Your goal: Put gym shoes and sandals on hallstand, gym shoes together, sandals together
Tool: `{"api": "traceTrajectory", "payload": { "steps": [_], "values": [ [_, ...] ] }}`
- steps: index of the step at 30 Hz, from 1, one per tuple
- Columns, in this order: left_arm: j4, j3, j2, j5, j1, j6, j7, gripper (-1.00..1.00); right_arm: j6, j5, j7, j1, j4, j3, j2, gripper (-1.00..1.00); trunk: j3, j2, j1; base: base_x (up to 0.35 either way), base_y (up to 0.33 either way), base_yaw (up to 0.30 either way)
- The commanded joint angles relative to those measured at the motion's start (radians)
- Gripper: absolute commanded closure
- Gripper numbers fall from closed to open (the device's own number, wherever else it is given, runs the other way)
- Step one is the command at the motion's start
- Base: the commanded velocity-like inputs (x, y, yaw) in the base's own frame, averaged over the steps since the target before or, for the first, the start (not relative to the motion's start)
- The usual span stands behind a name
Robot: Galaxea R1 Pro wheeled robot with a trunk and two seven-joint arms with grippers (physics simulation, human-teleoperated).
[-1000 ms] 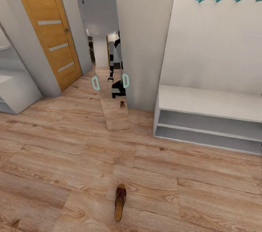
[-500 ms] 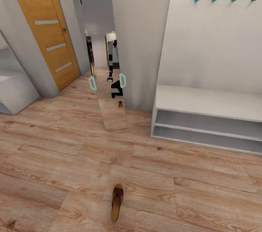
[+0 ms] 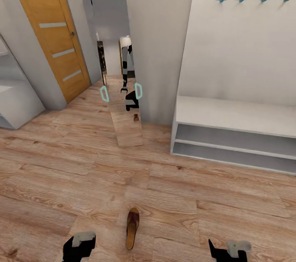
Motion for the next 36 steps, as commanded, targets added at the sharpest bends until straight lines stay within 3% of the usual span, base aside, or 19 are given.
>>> {"api": "traceTrajectory", "payload": {
  "steps": [1,6,7,13,20,27,36],
  "values": [
    [0.001,0.002,-0.001,0.000,-0.013,0.017,0.000,-1.00,-0.002,0.000,0.001,-0.004,-0.021,0.000,0.000,-1.00,-0.001,0.000,0.000,0.000,0.000,0.000],
    [-0.004,0.003,-0.001,0.001,-0.057,0.088,-0.001,-1.00,0.005,0.025,0.001,-0.028,-0.104,0.000,0.001,-1.00,-0.001,0.000,0.000,0.000,0.000,0.000],
    [-0.007,0.004,-0.001,0.001,-0.073,0.112,-0.001,-1.00,0.036,0.055,0.000,-0.065,-0.152,0.001,0.006,-1.00,-0.001,0.000,0.000,0.000,0.000,0.000],
    [-0.007,0.006,-0.001,0.001,-0.077,0.119,-0.001,-1.00,0.112,0.082,0.001,-0.104,-0.186,0.013,0.007,-1.00,-0.001,0.000,0.000,0.000,0.000,0.000],
    [-0.001,0.004,0.001,-0.004,-0.073,0.120,-0.001,-1.00,0.156,0.090,0.024,-0.116,-0.191,0.024,0.006,-1.00,-0.001,0.000,0.000,0.000,0.000,0.000],
    [0.001,0.003,0.001,-0.003,-0.067,0.105,-0.001,-1.00,0.165,0.093,0.115,-0.118,-0.168,0.025,0.006,-1.00,-0.001,0.000,0.000,0.000,0.000,0.000],
    [0.003,0.004,0.002,-0.002,-0.062,0.086,-0.001,-1.00,0.166,0.094,0.151,-0.119,-0.135,0.024,0.007,-1.00,-0.001,0.000,0.000,0.000,0.000,0.000]
  ]
}}
